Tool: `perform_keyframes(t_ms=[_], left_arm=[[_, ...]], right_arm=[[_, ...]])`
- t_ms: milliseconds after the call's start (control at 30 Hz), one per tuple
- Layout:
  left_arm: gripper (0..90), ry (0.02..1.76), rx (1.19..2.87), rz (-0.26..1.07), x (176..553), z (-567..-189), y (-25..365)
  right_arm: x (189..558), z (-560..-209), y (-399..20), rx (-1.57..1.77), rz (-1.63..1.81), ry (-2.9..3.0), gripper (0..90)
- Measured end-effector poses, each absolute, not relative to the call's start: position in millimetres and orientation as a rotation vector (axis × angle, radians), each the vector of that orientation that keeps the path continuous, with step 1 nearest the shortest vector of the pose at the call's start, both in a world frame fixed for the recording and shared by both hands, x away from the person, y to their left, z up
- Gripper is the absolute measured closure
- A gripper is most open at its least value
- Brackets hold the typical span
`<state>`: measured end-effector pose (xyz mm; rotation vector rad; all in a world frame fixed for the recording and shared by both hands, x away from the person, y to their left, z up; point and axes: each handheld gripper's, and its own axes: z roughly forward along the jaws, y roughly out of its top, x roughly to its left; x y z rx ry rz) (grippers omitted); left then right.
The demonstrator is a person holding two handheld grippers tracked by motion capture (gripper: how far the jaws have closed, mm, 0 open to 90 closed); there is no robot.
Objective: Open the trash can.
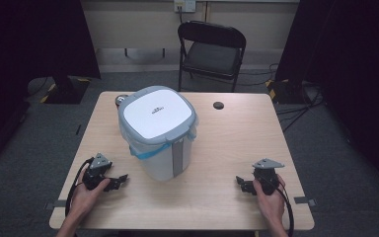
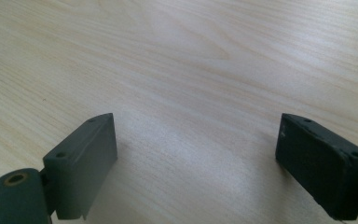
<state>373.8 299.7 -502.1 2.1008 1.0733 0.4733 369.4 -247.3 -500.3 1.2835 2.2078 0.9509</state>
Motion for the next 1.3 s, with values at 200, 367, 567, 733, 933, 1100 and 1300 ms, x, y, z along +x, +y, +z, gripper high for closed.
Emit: perform_keyframes(t_ms=[200,367,567,733,933,1100,1300], left_arm=[[15.4,1.082,2.093,0.474,373.8,-502.2,298.9],[16.5,1.081,2.116,0.468,375.2,-500.0,299.4],[19.7,1.116,2.108,0.453,374.6,-496.4,301.5],[22.0,1.141,2.019,0.471,378.5,-487.2,306.9],[26.0,1.126,1.95,0.429,390.7,-470.8,303.0],[26.0,1.115,1.879,0.412,404.5,-464.6,301.9],[24.5,1.123,1.848,0.406,417.7,-469.7,304.6]], right_arm=[[368.4,-500.2,-246.5,1.299,0.948,2.197,11.5],[366.6,-500.1,-244.6,1.302,0.944,2.181,13.1],[365.0,-495.9,-232.4,1.275,0.996,2.24,14.7],[365.4,-486.1,-216.2,1.194,1.031,2.265,21.0],[372.3,-477.7,-192.9,1.115,1.025,2.279,23.6],[377.6,-466.7,-170.3,1.058,1.104,2.295,23.6],[383.8,-449.8,-144.0,0.992,1.23,2.308,21.1]])
